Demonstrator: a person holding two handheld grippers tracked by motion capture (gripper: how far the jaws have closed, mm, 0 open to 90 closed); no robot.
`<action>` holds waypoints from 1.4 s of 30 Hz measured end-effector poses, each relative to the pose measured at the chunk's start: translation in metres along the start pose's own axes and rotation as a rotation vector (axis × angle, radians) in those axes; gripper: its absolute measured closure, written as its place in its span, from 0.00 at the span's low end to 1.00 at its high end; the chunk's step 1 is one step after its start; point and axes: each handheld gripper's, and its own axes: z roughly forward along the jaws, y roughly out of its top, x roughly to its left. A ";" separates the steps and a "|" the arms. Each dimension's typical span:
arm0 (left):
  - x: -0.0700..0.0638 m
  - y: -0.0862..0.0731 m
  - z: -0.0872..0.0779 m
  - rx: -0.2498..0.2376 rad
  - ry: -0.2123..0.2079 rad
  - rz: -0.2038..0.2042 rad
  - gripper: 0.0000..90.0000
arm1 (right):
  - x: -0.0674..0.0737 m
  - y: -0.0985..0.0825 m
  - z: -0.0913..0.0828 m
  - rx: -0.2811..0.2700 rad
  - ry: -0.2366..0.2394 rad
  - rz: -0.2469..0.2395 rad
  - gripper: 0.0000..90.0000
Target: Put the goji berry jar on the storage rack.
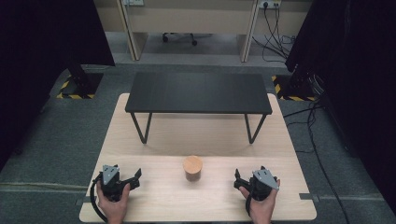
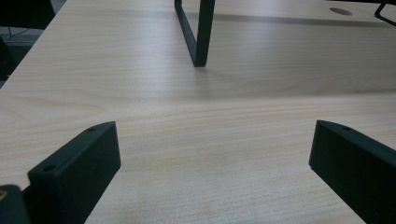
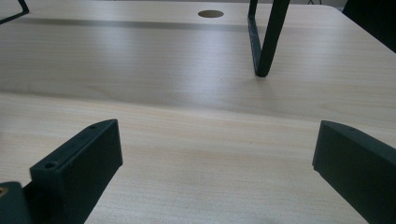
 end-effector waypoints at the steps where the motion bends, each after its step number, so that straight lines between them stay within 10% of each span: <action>1: 0.000 0.000 0.000 0.000 0.000 0.000 0.01 | 0.001 0.001 0.000 0.003 -0.003 -0.002 0.02; 10: 0.000 0.000 0.000 -0.001 0.000 -0.001 0.01 | -0.007 -0.001 0.000 -0.006 0.047 -0.013 0.02; 18: 0.001 0.000 0.000 -0.002 0.000 -0.006 0.01 | -0.056 0.003 0.017 -0.025 0.461 -0.175 0.03; 24: 0.000 0.000 0.000 -0.001 0.001 -0.002 0.01 | -0.061 0.012 0.038 -0.029 0.649 -0.265 0.04; 42: 0.000 0.000 0.000 0.000 0.000 0.001 0.01 | -0.027 0.032 0.076 -0.016 0.762 -0.352 0.03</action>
